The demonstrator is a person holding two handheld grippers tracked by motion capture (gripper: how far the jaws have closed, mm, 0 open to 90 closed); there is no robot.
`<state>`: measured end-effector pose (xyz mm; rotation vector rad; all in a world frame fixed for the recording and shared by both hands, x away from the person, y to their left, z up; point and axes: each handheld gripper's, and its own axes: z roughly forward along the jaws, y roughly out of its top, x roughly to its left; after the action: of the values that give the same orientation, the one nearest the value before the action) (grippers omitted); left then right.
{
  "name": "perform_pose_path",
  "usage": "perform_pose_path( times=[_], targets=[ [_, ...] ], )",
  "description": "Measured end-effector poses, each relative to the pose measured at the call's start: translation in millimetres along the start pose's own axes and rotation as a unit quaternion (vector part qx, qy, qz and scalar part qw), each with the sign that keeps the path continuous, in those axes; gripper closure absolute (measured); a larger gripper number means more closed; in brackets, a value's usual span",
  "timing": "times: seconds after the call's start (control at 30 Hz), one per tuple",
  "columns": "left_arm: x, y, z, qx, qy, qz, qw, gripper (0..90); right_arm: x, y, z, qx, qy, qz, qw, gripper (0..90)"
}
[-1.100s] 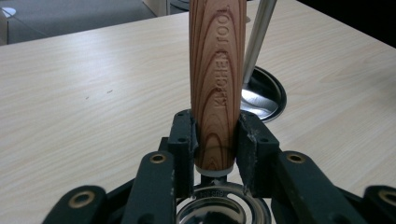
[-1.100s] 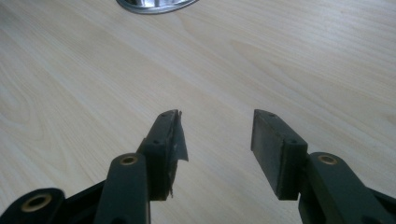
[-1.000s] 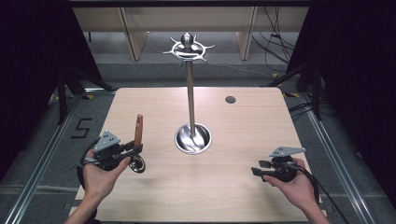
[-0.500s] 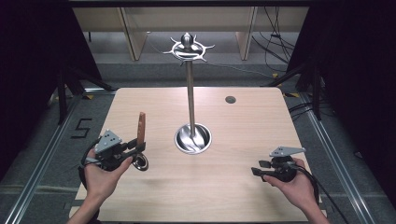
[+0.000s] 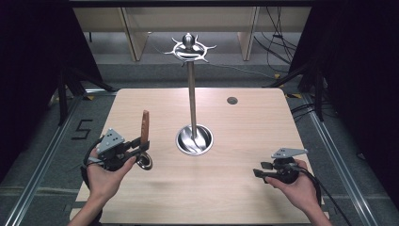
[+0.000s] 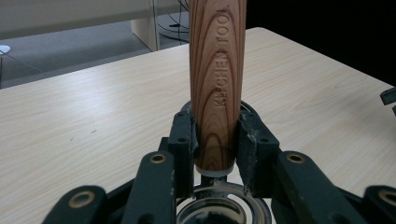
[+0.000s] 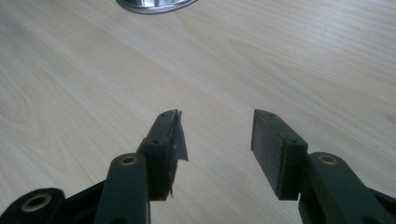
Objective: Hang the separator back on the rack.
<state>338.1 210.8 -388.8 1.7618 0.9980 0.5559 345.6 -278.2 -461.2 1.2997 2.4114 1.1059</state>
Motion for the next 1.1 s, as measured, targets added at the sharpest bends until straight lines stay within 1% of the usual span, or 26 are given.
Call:
perform_pose_path(
  times=[0.03, 0.07, 0.1, 0.13, 0.17, 0.2, 0.23, 0.27, 0.33, 0.37, 0.4, 0.43, 0.47, 0.57, 0.6, 0.63, 0.67, 0.7, 0.73, 0.77, 0.9, 0.93, 0.97, 1.0, 1.07, 1.1],
  targets=[
    [-0.1, 0.7, -0.1, 0.000, -0.001, 0.001, 1.0000, 68.5, 0.2, -0.4, 1.2, -0.009, 0.000, 0.001, 1.0000, 52.6],
    [-0.2, 1.6, 0.0, -0.003, -0.004, 0.002, 1.0000, 68.5, -0.7, 0.7, -1.7, 0.011, 0.002, -0.004, 0.9999, 52.6],
    [-0.5, 2.3, -0.4, -0.002, -0.002, 0.004, 1.0000, 68.5, -1.3, 1.1, -2.6, 0.018, 0.005, -0.006, 0.9998, 52.6],
    [-1.1, 3.2, -0.4, -0.003, -0.002, 0.002, 1.0000, 68.5, -0.3, 0.7, -2.2, 0.016, 0.006, 0.001, 0.9999, 52.5],
    [-1.1, 3.2, -0.4, -0.003, -0.002, 0.002, 1.0000, 68.5, -0.3, 0.7, -2.2, 0.016, 0.006, 0.001, 0.9999, 52.5],
    [-1.2, 4.3, -0.5, -0.006, -0.005, 0.002, 1.0000, 68.5, 0.0, 0.4, -2.7, 0.014, 0.000, 0.002, 0.9999, 52.6],
    [-1.2, 4.3, -0.5, -0.006, -0.005, 0.002, 1.0000, 68.5, 1.8, -0.9, 0.7, -0.008, -0.002, 0.012, 0.9999, 52.5],
    [-1.4, 5.9, -1.2, -0.006, -0.005, 0.002, 1.0000, 68.5, -0.1, -0.4, 0.2, -0.006, -0.003, -0.001, 1.0000, 52.6],
    [-1.7, 6.7, -1.2, -0.008, -0.005, 0.001, 1.0000, 68.5, 0.3, -0.3, 0.2, -0.005, -0.002, 0.002, 1.0000, 52.5],
    [-2.0, 7.4, -1.2, -0.008, -0.005, 0.001, 1.0000, 68.5, 1.7, -0.7, 0.3, -0.006, -0.002, 0.011, 0.9999, 52.6],
    [-1.3, 8.5, -1.9, -0.004, -0.006, 0.008, 0.9999, 68.5, -0.1, -0.3, -0.3, -0.003, -0.002, -0.001, 1.0000, 52.6],
    [-1.3, 8.5, -1.9, -0.004, -0.006, 0.008, 0.9999, 68.5, -0.1, -0.3, -0.3, -0.003, -0.002, -0.001, 1.0000, 52.6],
    [-2.0, 9.0, -1.7, -0.006, -0.005, 0.006, 0.9999, 68.5, -0.7, 0.6, -2.6, 0.012, -0.002, -0.004, 0.9999, 52.6],
    [-3.0, 10.6, -1.5, -0.008, -0.006, 0.006, 0.9999, 68.5, -0.7, 0.6, -2.6, 0.012, -0.002, -0.004, 0.9999, 52.5],
    [-3.6, 11.7, -1.5, -0.009, -0.005, 0.005, 0.9999, 68.5, 0.6, -0.3, -0.3, -0.001, -0.002, 0.004, 1.0000, 52.5],
    [-3.6, 11.7, -1.5, -0.009, -0.005, 0.005, 0.9999, 68.5, 0.6, -0.3, -0.3, -0.001, -0.002, 0.004, 1.0000, 52.5],
    [-3.8, 13.0, -1.0, -0.013, -0.009, 0.005, 0.9999, 68.5, -0.3, 0.6, -2.4, 0.013, -0.001, 0.000, 0.9999, 52.5],
    [-3.8, 13.0, -1.0, -0.013, -0.009, 0.005, 0.9999, 68.5, -0.3, 0.6, -2.4, 0.013, -0.001, 0.000, 0.9999, 52.5],
    [-4.6, 14.4, -1.7, -0.012, -0.007, 0.007, 0.9999, 68.5, 1.1, -0.8, 1.3, -0.010, -0.001, 0.009, 0.9999, 52.4],
    [-4.6, 14.4, -1.7, -0.012, -0.007, 0.007, 0.9999, 68.5, 1.1, -0.8, 1.3, -0.010, -0.001, 0.009, 0.9999, 52.4],
    [-6.2, 16.2, -1.8, -0.015, -0.010, 0.008, 0.9998, 68.5, 0.8, -0.7, 0.9, -0.008, -0.001, 0.007, 0.9999, 52.5],
    [-6.6, 17.0, -2.1, -0.015, -0.010, 0.009, 0.9998, 68.5, 1.4, -0.8, 0.4, -0.005, -0.001, 0.012, 0.9999, 52.5],
    [-6.9, 17.6, -2.1, -0.016, -0.010, 0.009, 0.9998, 68.5, 0.9, -0.7, 0.9, -0.007, -0.001, 0.007, 0.9999, 52.5],
    [-7.5, 19.0, -1.9, -0.018, -0.010, 0.009, 0.9997, 68.5, 0.1, 0.4, -2.6, 0.014, -0.001, 0.003, 0.9999, 52.4],
    [-8.1, 20.3, -1.8, -0.019, -0.011, 0.009, 0.9997, 68.5, 0.7, 0.4, -2.7, 0.014, -0.002, 0.006, 0.9999, 52.4],
    [-8.1, 21.0, -1.6, -0.020, -0.013, 0.010, 0.9997, 68.5, 1.1, -0.8, 1.3, -0.010, -0.001, 0.008, 0.9999, 52.4]
  ],
)
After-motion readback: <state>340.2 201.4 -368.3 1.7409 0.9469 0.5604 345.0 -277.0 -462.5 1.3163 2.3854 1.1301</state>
